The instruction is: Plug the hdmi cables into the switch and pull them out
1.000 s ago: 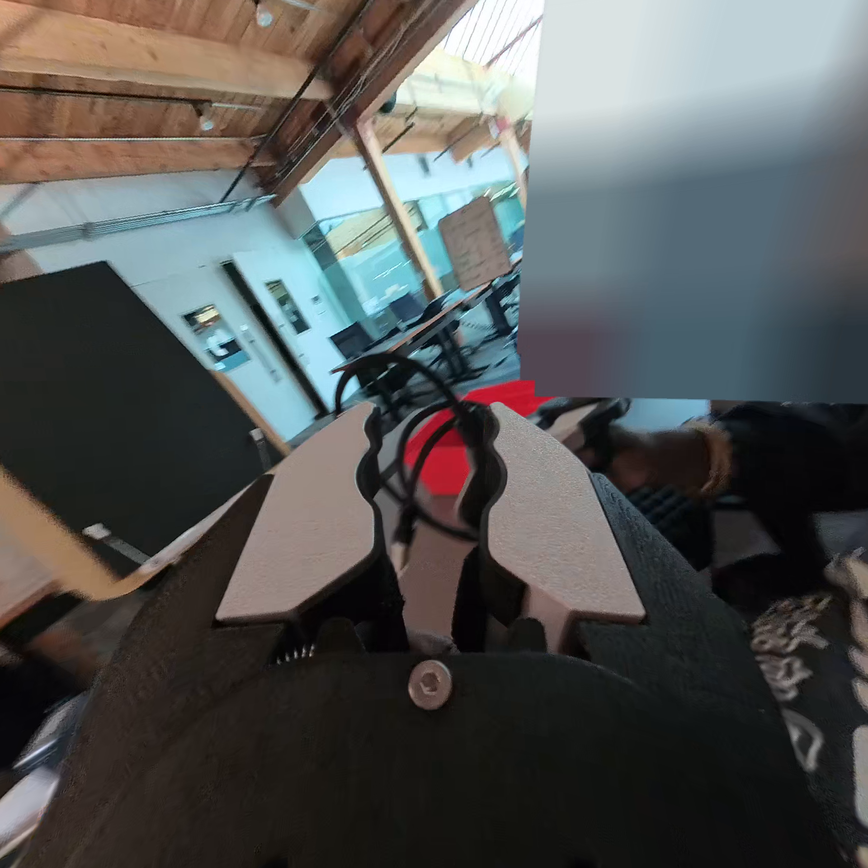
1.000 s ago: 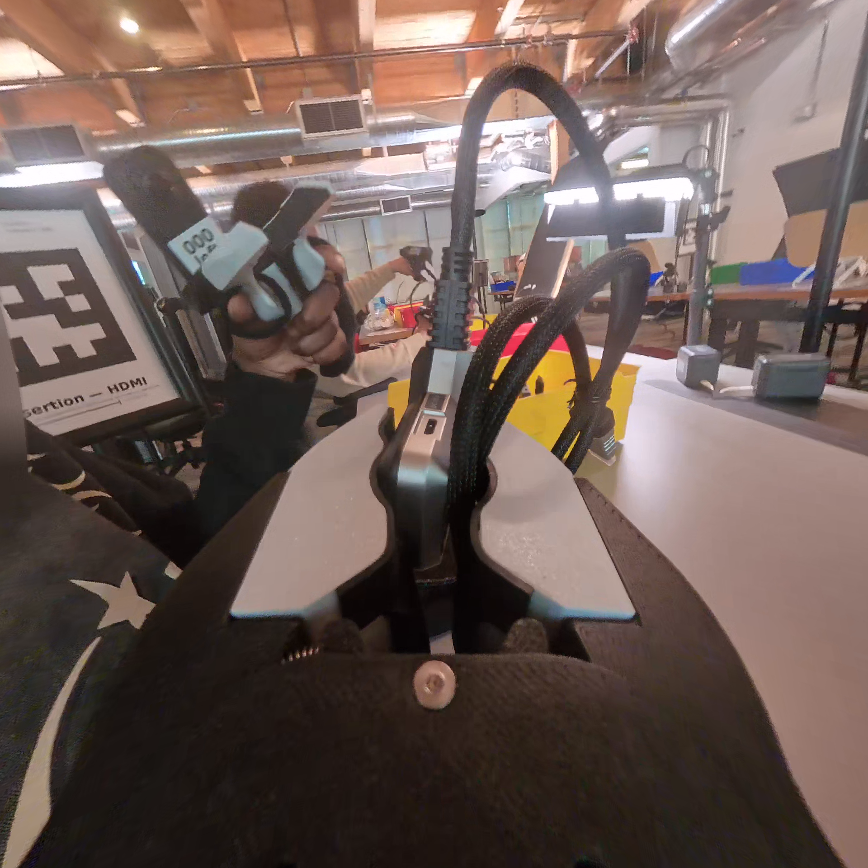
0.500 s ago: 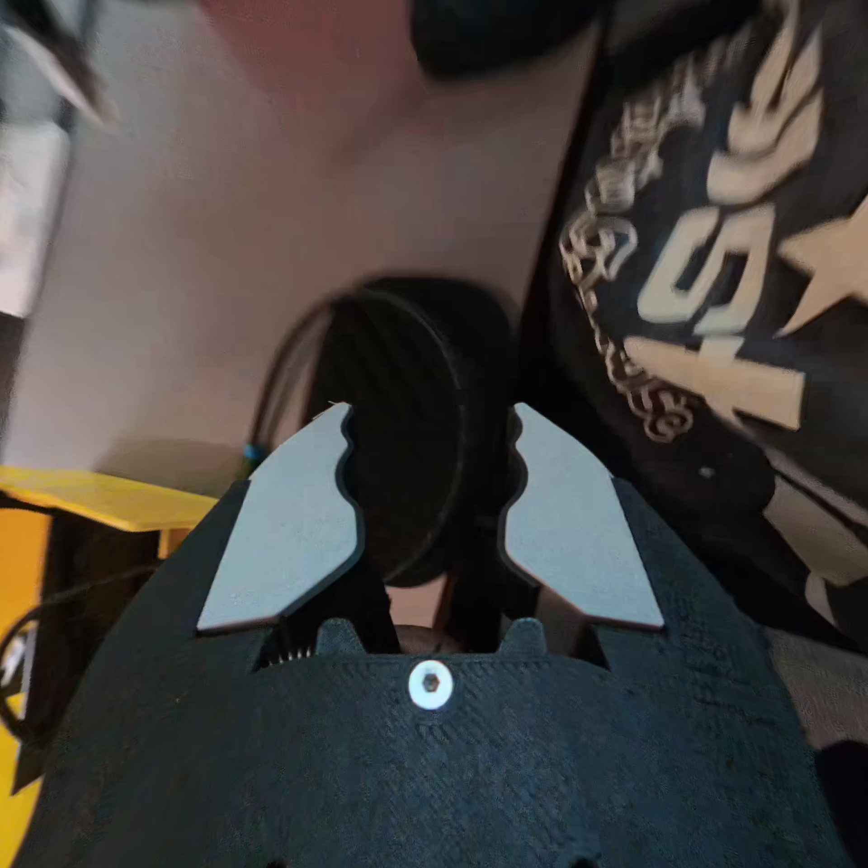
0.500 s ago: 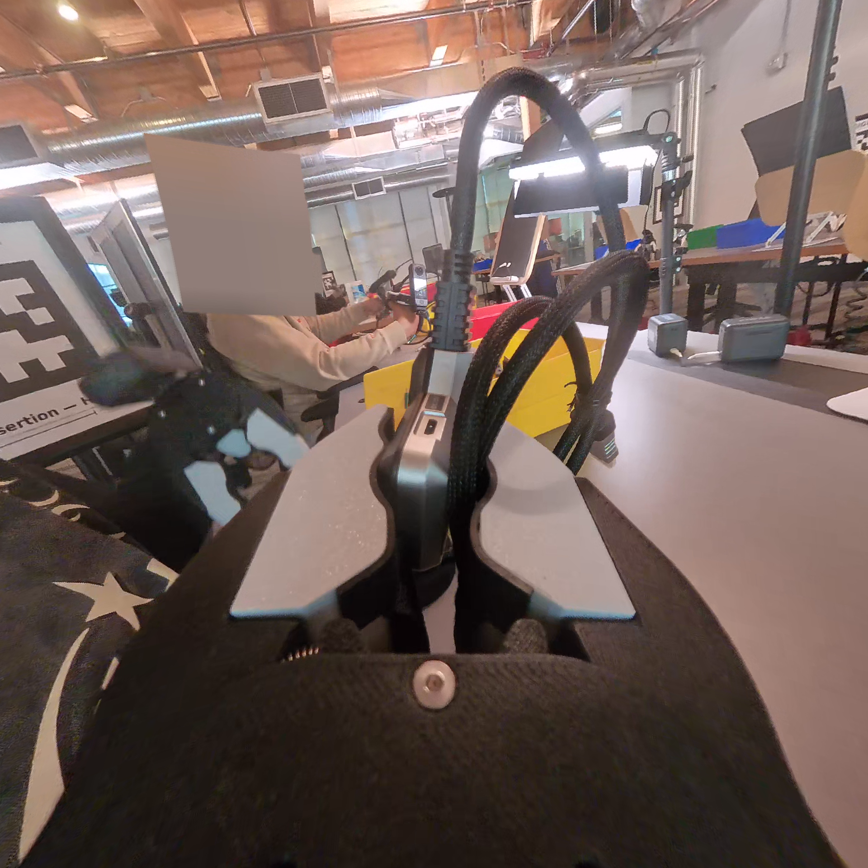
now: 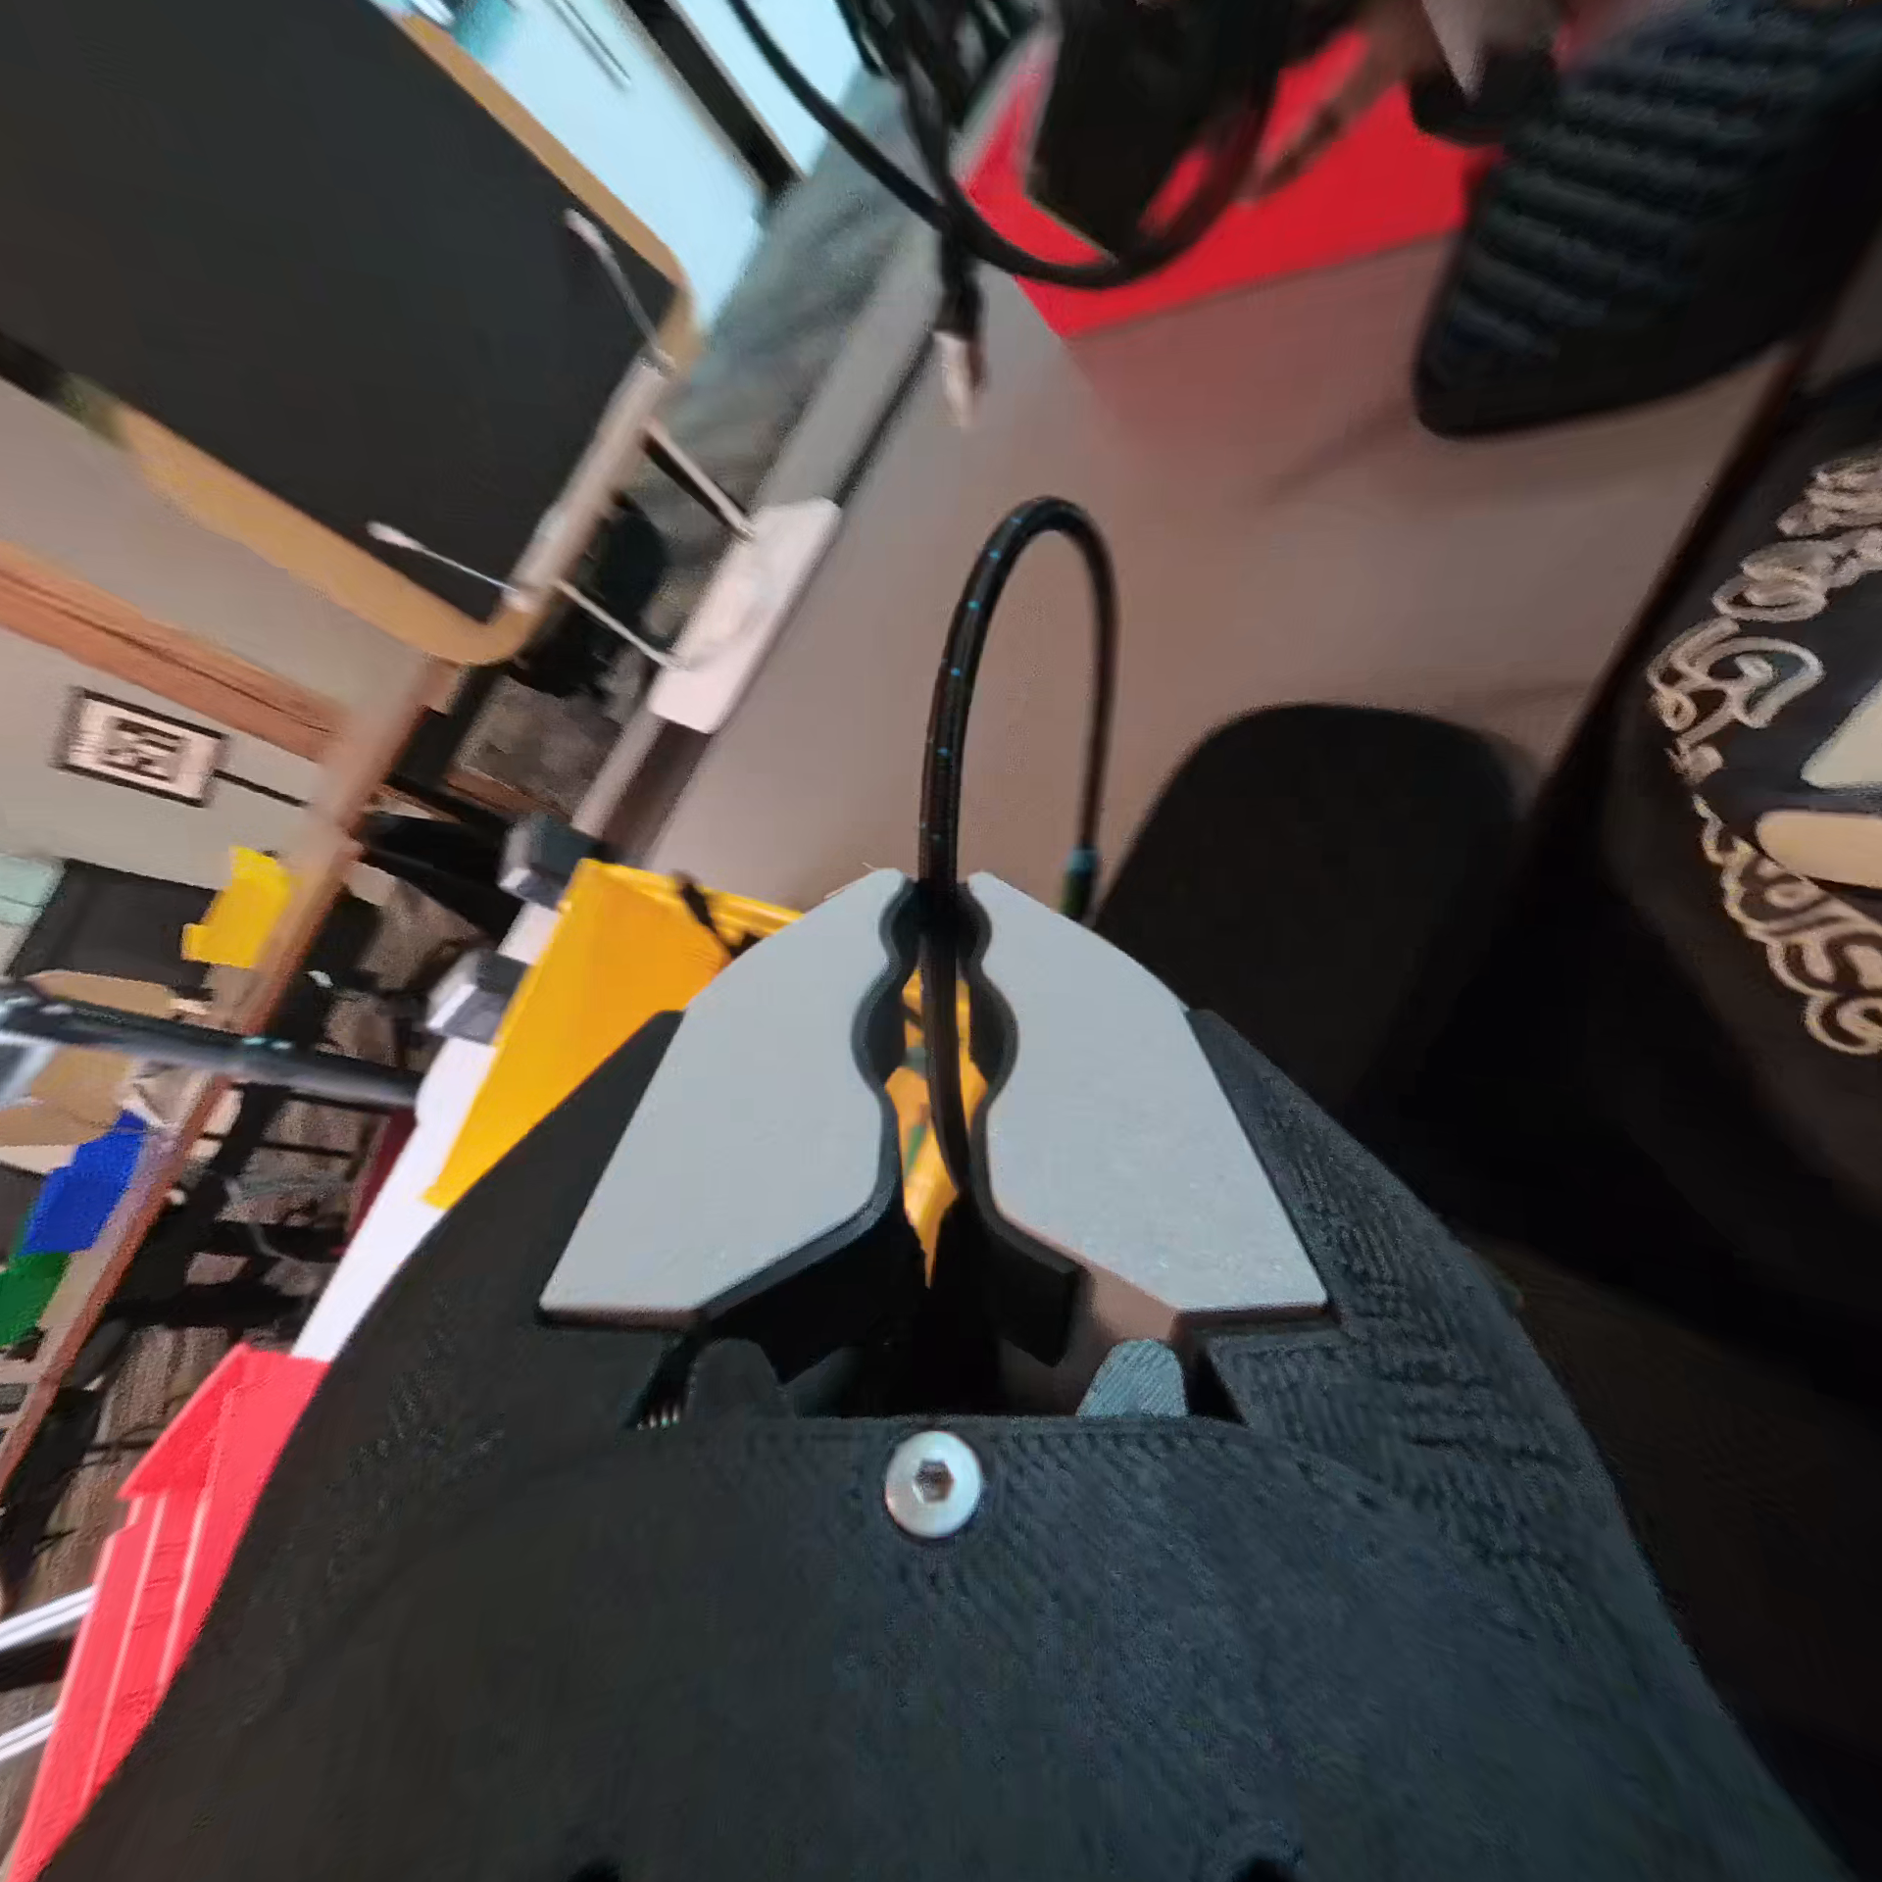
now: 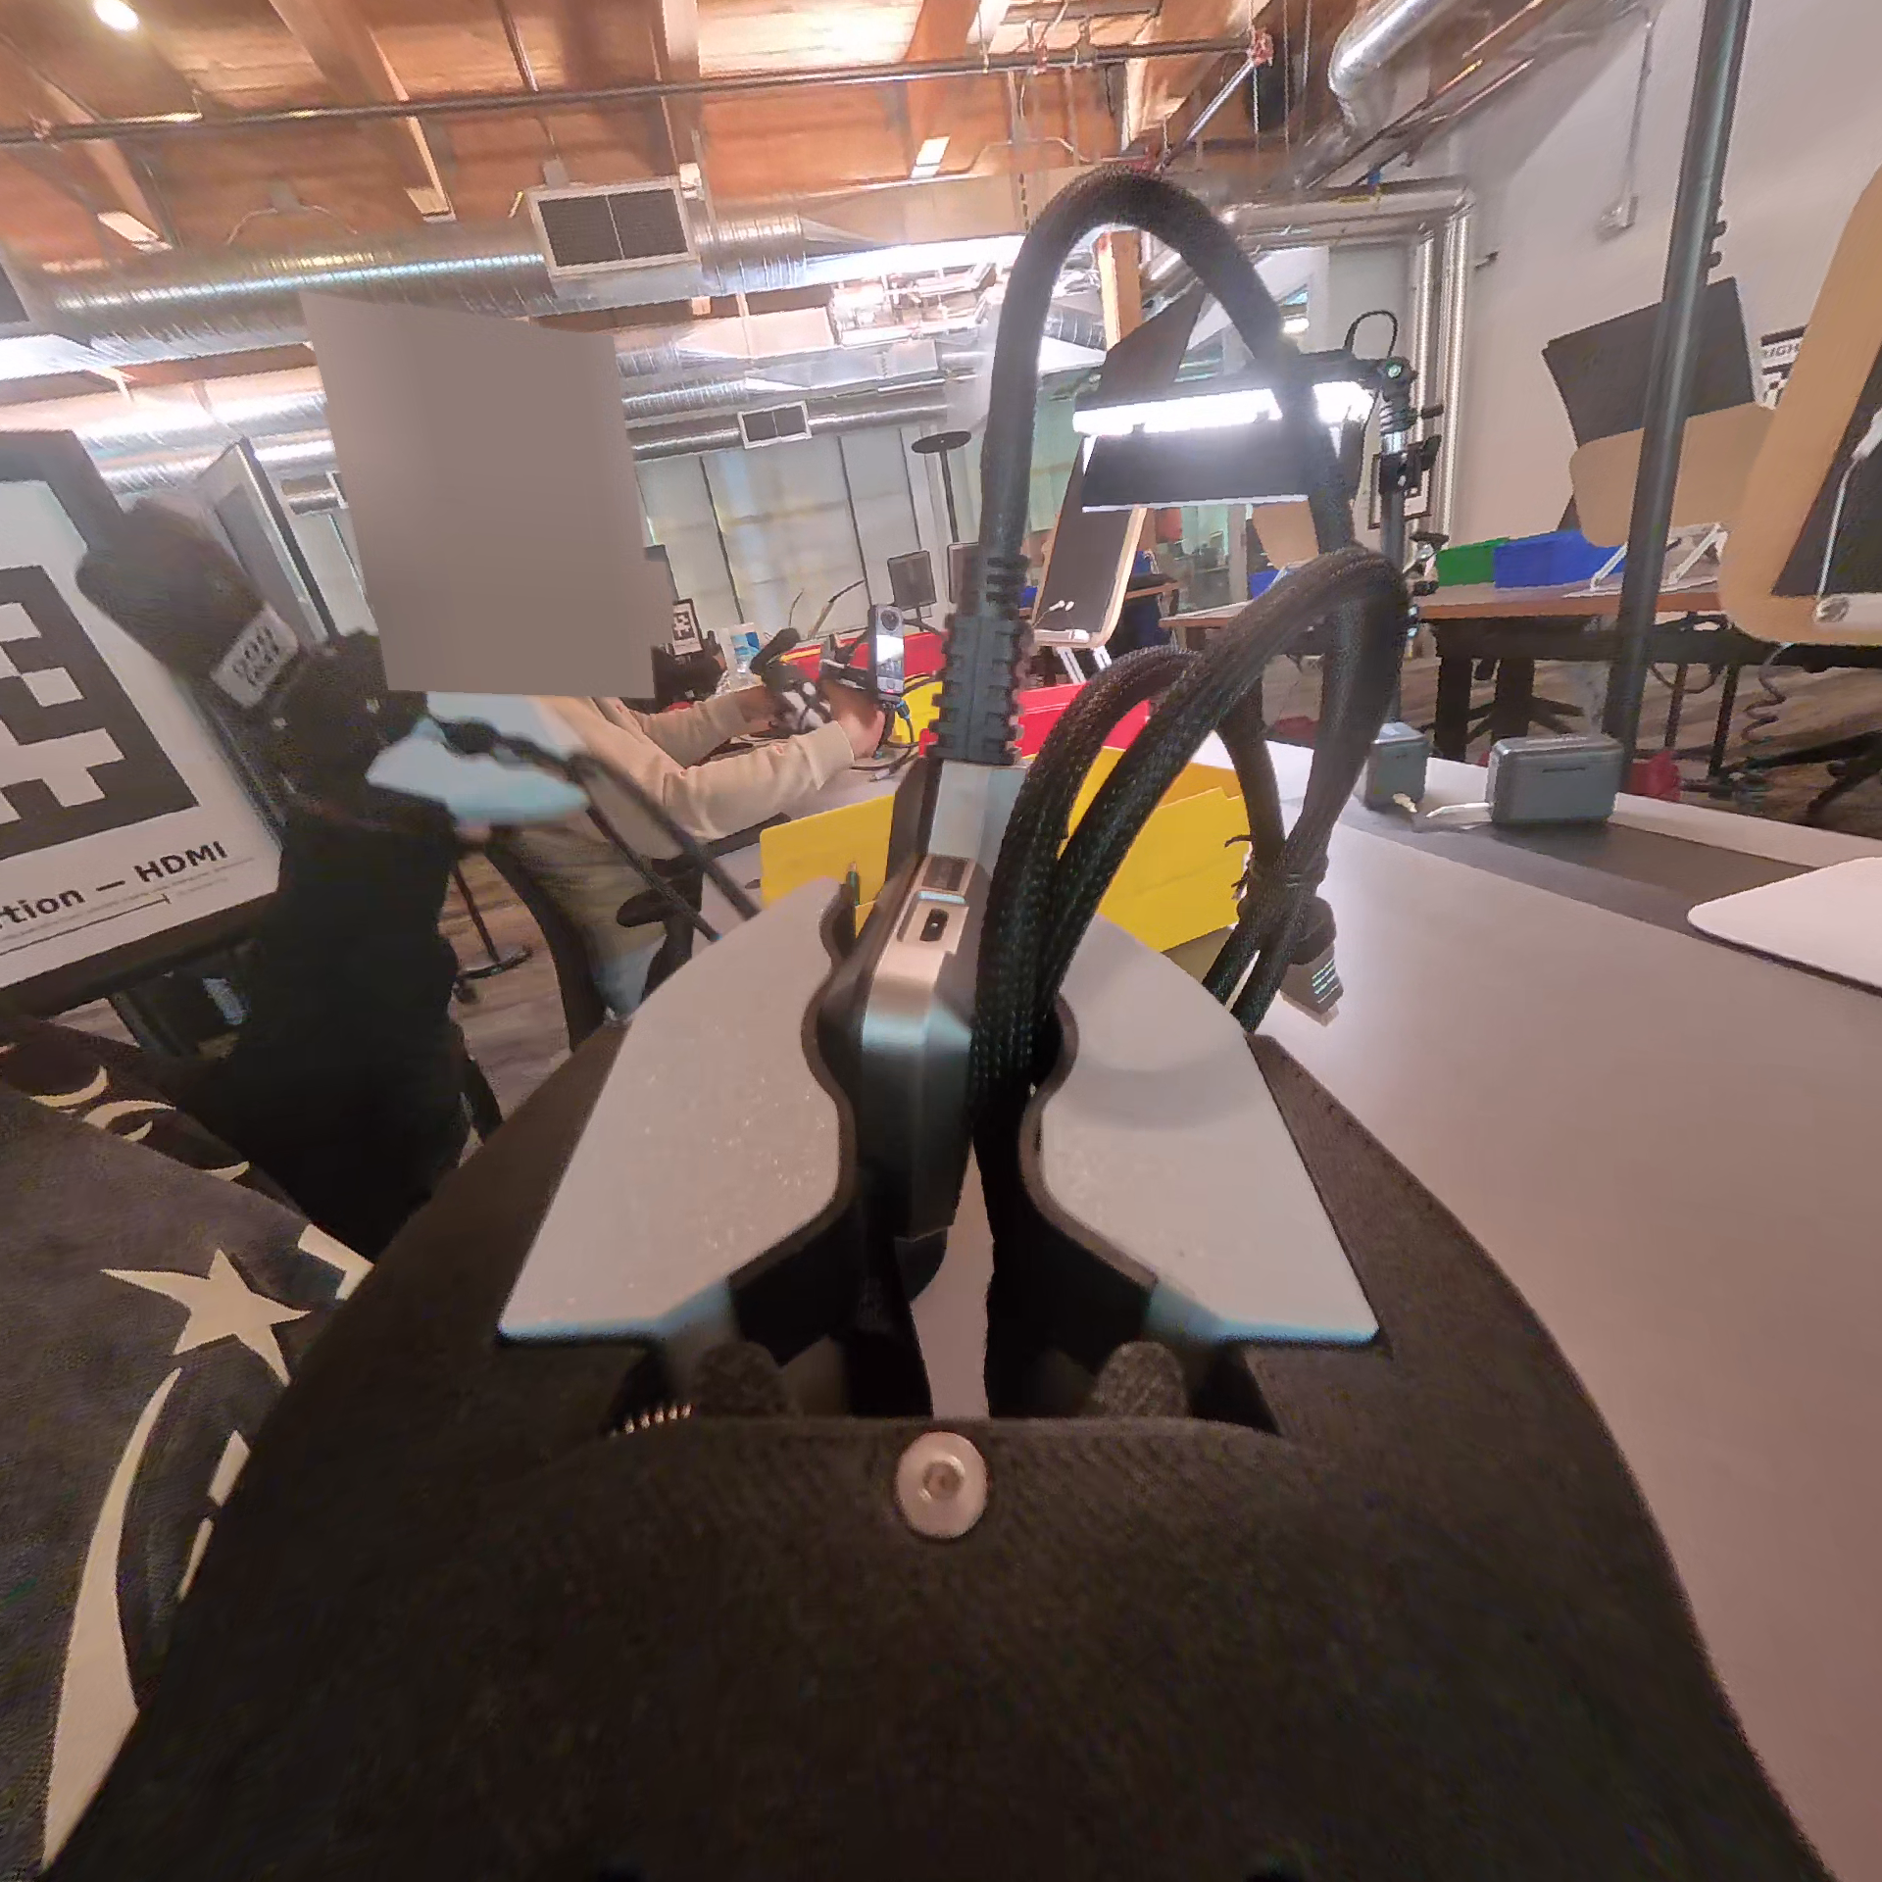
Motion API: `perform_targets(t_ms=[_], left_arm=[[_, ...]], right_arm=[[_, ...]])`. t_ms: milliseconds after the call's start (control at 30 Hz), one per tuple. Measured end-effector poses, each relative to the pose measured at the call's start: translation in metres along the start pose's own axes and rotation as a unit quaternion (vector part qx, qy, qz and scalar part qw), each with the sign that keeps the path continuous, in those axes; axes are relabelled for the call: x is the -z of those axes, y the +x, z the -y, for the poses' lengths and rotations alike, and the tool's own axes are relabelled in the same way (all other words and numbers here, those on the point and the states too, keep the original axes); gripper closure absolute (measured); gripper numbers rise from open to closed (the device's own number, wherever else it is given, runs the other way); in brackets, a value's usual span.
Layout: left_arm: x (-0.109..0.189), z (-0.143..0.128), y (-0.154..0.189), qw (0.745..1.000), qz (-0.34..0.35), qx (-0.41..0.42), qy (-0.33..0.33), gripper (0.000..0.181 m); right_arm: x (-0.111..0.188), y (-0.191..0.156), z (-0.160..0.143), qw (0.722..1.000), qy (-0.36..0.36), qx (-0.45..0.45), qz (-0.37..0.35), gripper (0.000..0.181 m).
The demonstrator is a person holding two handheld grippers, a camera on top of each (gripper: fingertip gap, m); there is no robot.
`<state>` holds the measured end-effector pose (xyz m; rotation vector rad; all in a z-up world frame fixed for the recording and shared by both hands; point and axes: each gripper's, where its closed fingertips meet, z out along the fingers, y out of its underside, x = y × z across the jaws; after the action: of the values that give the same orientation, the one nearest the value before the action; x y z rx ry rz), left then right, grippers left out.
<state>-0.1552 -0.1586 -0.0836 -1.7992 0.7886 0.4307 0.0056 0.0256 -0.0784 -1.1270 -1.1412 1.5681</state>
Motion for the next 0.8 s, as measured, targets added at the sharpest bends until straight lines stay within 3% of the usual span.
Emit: perform_targets(t_ms=[33,133,233,433,567,633,800], left_arm=[[0.011,0.005,-0.014,1.000,0.018,0.008,0.024,0.175],[0.038,0.015,-0.055,0.992,0.070,0.045,0.092,0.175],[0.051,0.002,-0.095,0.982,0.126,0.093,0.108,0.175],[0.038,-0.034,-0.138,0.964,0.173,0.170,0.113,0.175],[0.023,-0.040,-0.149,0.956,0.165,0.197,0.141,0.176],[0.008,-0.055,-0.154,0.956,0.160,0.218,0.116,0.176],[-0.035,-0.125,-0.168,0.951,0.197,0.237,0.009,0.175]], right_arm=[[0.001,-0.001,0.001,1.000,-0.001,0.007,-0.002,0.151],[0.002,-0.003,0.005,1.000,0.001,0.022,-0.005,0.151],[0.004,-0.003,0.009,1.000,0.006,0.022,-0.005,0.150],[0.006,-0.003,0.011,1.000,0.007,0.025,-0.007,0.151],[0.006,-0.002,0.011,1.000,0.006,0.028,-0.009,0.151],[0.006,-0.002,0.011,1.000,0.006,0.028,-0.010,0.151],[0.009,-0.006,0.016,0.999,0.013,0.034,-0.008,0.151]])
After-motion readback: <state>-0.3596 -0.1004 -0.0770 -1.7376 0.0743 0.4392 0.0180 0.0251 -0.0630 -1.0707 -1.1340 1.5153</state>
